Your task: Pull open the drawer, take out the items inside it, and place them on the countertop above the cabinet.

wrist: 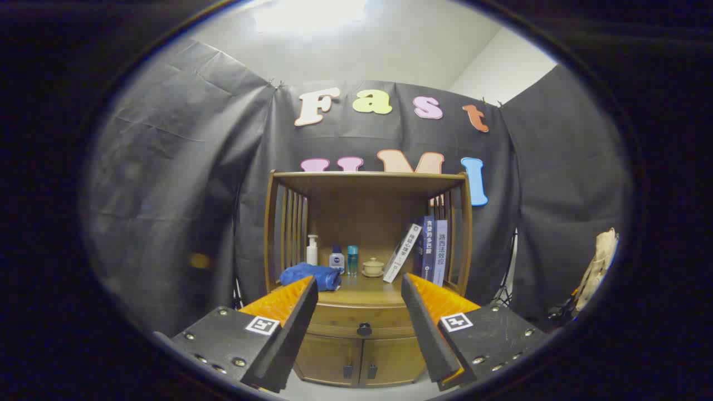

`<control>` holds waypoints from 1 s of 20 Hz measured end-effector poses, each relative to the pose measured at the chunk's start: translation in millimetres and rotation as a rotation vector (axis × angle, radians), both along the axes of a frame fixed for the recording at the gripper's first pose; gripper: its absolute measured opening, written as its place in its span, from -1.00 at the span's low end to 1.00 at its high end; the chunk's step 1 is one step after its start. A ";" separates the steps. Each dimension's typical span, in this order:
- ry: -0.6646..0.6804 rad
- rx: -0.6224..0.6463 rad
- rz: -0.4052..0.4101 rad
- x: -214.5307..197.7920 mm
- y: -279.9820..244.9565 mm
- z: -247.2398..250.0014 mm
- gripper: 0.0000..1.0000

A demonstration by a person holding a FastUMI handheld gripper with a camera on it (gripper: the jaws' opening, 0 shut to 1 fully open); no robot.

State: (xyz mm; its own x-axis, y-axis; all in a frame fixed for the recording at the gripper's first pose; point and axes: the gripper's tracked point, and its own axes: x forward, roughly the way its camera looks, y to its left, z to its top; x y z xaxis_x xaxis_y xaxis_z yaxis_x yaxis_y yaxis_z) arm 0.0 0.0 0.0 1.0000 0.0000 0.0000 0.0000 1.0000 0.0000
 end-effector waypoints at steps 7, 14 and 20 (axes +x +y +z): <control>0.016 0.004 -0.002 1.5 -1.3 -6.0 0.79; 0.011 0.007 -0.001 3.8 -1.2 -5.0 0.80; 0.025 0.021 -0.006 6.6 -3.6 -12.5 0.80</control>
State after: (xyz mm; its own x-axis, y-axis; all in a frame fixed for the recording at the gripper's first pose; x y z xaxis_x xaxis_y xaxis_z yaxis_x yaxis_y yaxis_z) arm 6.6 -3.6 -12.5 0.9997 -0.0055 -0.0253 0.0060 0.9998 0.0209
